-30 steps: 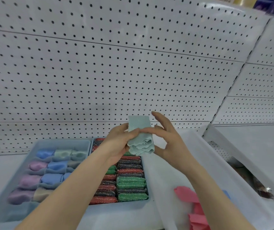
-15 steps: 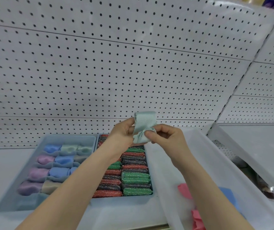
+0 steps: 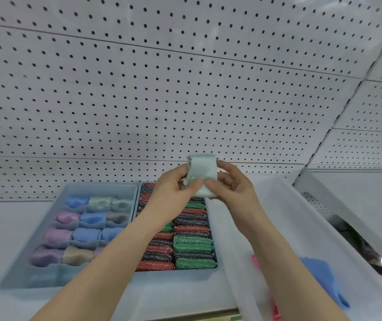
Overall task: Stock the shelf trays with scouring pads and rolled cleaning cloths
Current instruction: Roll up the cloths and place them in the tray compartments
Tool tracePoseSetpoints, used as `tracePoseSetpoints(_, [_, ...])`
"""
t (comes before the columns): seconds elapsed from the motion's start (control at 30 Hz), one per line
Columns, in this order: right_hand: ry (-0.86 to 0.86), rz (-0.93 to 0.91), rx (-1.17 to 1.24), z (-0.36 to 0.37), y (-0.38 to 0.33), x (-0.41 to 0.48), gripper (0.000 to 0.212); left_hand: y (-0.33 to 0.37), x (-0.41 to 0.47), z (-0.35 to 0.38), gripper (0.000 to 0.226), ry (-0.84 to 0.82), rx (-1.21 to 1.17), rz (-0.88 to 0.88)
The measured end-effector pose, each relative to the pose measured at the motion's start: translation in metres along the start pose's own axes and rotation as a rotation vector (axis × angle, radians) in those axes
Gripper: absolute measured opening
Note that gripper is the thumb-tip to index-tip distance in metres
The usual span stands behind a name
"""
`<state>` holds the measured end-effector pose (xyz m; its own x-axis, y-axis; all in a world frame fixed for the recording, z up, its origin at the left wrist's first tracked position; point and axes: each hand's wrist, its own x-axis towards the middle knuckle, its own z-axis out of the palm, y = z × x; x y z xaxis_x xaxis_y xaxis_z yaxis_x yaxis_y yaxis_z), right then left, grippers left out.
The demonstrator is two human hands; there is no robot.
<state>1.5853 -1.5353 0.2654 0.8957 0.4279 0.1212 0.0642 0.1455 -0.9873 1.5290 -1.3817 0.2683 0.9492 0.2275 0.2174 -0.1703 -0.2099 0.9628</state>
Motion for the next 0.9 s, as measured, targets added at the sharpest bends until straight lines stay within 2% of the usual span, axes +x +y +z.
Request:
tracePoseSetpoints(0.13, [-0.144, 0.072, 0.143, -0.006, -0.003, 0.001, 0.039, -0.002, -0.002, -0.012, 0.026, -0.055, -0.151, -0.025])
tracePoseSetpoints(0.3, [-0.153, 0.044, 0.132, 0.014, 0.005, -0.003, 0.017, -0.006, -0.013, -0.032, 0.027, -0.086, -0.201, -0.046])
tracePoseSetpoints(0.37, [-0.158, 0.026, 0.118, 0.024, 0.009, -0.004, 0.028, -0.011, -0.017, -0.041, 0.029, -0.070, -0.261, -0.116])
tracePoseSetpoints(0.43, [-0.136, -0.005, 0.059, 0.035, 0.015, -0.003, 0.046, -0.018, -0.019, -0.051, 0.031, -0.043, -0.421, -0.240])
tracePoseSetpoints(0.5, [-0.118, -0.058, -0.062, 0.046, 0.022, -0.002, 0.052, -0.027, -0.023, -0.061, 0.024, -0.038, -0.525, -0.301])
tracePoseSetpoints(0.57, [-0.118, -0.079, -0.198, 0.057, 0.031, -0.002, 0.050, -0.036, -0.032, -0.070, 0.006, -0.003, -0.442, -0.251])
tracePoseSetpoints(0.67, [-0.128, 0.004, -0.192, 0.076, 0.035, -0.003, 0.036, -0.048, -0.043, -0.086, 0.019, 0.078, -0.327, -0.198])
tracePoseSetpoints(0.77, [-0.140, 0.082, -0.143, 0.097, 0.033, -0.007, 0.009, -0.053, -0.055, -0.107, 0.026, 0.072, -0.274, -0.148])
tracePoseSetpoints(0.83, [-0.194, 0.138, -0.202, 0.111, 0.038, -0.008, 0.020, -0.059, -0.063, -0.123, 0.028, 0.069, -0.231, -0.120])
tracePoseSetpoints(0.9, [-0.265, 0.156, -0.288, 0.125, 0.047, -0.006, 0.023, -0.065, -0.072, -0.140, 0.031, 0.078, -0.180, -0.118])
